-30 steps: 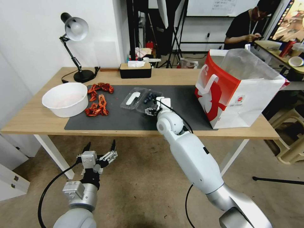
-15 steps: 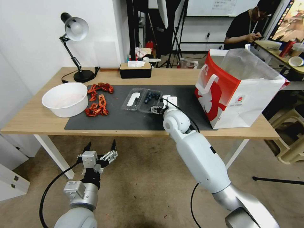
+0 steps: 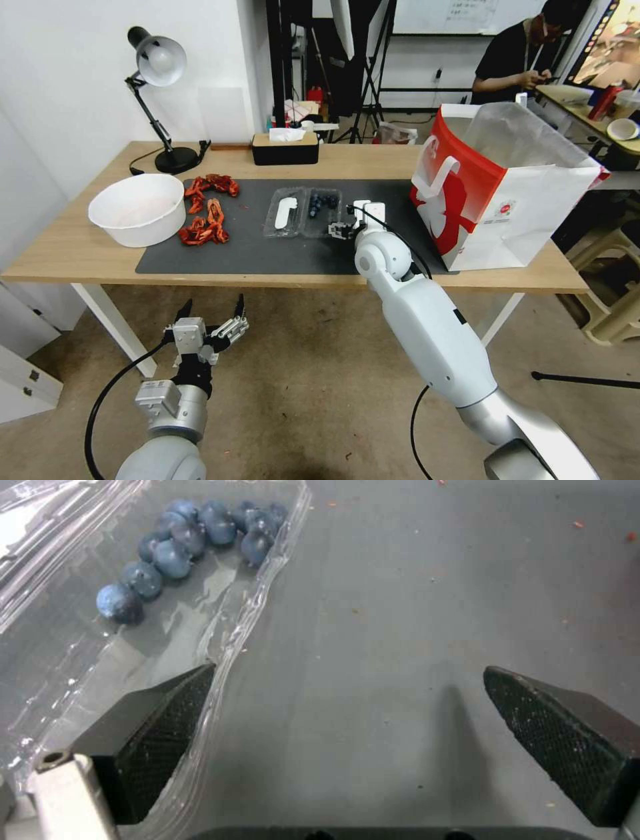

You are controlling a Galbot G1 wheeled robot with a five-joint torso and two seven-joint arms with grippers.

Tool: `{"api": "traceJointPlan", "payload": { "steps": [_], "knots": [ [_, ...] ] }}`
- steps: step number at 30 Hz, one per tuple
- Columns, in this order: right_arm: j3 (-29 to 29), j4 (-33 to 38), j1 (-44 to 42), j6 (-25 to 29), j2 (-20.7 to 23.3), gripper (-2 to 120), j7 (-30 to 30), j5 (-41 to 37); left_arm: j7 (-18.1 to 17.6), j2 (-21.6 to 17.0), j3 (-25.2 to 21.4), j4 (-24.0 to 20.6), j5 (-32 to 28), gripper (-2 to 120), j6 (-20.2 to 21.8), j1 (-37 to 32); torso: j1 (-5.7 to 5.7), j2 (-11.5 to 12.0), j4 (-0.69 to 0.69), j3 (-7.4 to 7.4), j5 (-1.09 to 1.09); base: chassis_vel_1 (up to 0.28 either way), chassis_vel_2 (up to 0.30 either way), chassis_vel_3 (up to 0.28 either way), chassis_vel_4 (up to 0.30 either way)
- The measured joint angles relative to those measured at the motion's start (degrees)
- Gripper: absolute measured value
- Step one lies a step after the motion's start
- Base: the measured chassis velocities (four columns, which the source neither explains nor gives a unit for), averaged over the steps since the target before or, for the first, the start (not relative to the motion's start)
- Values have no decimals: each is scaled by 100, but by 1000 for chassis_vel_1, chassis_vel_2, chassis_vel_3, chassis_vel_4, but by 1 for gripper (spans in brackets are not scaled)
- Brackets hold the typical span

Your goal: Close the takeout container lid, then place the container into the takeout bag.

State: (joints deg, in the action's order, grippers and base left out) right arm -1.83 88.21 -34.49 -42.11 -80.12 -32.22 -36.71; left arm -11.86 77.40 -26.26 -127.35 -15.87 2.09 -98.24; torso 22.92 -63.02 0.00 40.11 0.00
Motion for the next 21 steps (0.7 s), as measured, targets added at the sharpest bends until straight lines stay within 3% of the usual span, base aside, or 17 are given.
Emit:
{"api": "traceJointPlan", "payload": {
  "steps": [6, 11, 13, 16, 17, 21],
  "knots": [
    [-57, 52, -34, 0, 32, 100, 63, 7, -4, 1, 3, 0, -18, 100, 0, -7, 0, 0, 0, 0, 0, 0, 0, 0, 0],
    [-147, 427, -202, 118, 123, 100, 468, 53, -10, -3, -3, -7, -44, 100, -10, -11, 0, 1, 2, 0, 0, 0, 0, 0, 0],
    [-139, 620, -301, 410, 249, 100, 697, 70, -9, -9, -11, -23, -74, 100, -20, -13, 0, 1, 2, 0, -1, 0, 0, 0, 0],
    [-155, 1198, -746, 1568, 733, 100, 1448, 278, -9, -16, -20, -66, -136, 100, -34, -19, 0, 1, 1, -1, 1, 0, 0, 0, 0],
    [-155, 1198, -746, 1568, 733, 100, 1448, 278, -9, -16, -20, -66, -136, 100, -34, -19, 0, 1, 1, -1, 1, 0, 0, 0, 0],
    [-581, 1981, -1751, 2871, 1270, 100, 2290, 445, -8, -18, -2, -98, -168, 100, -37, -18, 0, 1, -1, -1, 3, 0, 0, 0, 0]
  ]
}}
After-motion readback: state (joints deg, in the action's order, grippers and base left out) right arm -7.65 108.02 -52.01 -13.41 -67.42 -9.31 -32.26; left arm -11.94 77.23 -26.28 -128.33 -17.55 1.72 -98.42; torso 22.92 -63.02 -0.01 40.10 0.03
